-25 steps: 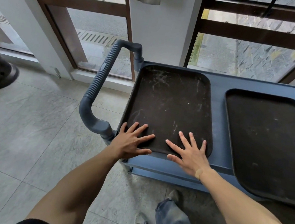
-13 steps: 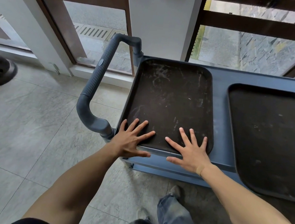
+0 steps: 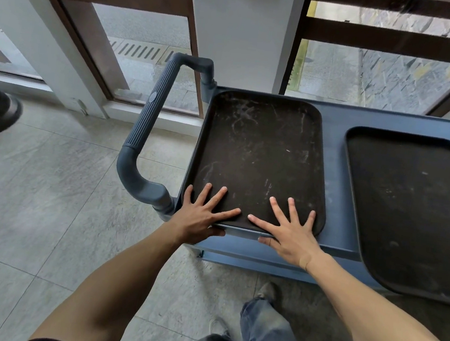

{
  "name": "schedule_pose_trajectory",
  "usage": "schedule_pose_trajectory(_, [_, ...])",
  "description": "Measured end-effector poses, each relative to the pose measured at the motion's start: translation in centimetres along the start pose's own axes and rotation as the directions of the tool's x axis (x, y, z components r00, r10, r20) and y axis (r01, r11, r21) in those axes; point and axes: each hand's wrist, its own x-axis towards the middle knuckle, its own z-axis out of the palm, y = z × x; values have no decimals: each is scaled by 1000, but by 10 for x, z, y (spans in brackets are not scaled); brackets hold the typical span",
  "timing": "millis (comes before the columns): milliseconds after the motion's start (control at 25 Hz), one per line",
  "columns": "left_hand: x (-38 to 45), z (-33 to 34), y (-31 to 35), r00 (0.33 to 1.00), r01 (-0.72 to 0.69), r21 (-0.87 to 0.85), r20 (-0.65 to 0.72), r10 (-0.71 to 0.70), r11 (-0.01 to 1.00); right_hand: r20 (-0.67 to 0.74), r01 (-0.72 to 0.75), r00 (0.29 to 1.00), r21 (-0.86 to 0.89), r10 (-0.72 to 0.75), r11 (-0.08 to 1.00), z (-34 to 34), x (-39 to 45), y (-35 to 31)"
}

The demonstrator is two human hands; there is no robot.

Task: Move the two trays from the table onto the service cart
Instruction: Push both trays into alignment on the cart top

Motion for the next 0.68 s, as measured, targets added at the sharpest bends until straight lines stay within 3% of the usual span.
schedule_pose_trajectory(360, [2, 1, -4, 1000, 3, -15, 13, -3, 1000, 21, -19, 1000, 2, 19, 1000, -4, 1, -3])
schedule_pose_trajectory(680, [-4, 3, 11, 994, 108, -84, 32, -106, 991, 131, -64, 990, 55, 57, 996, -13, -9, -7])
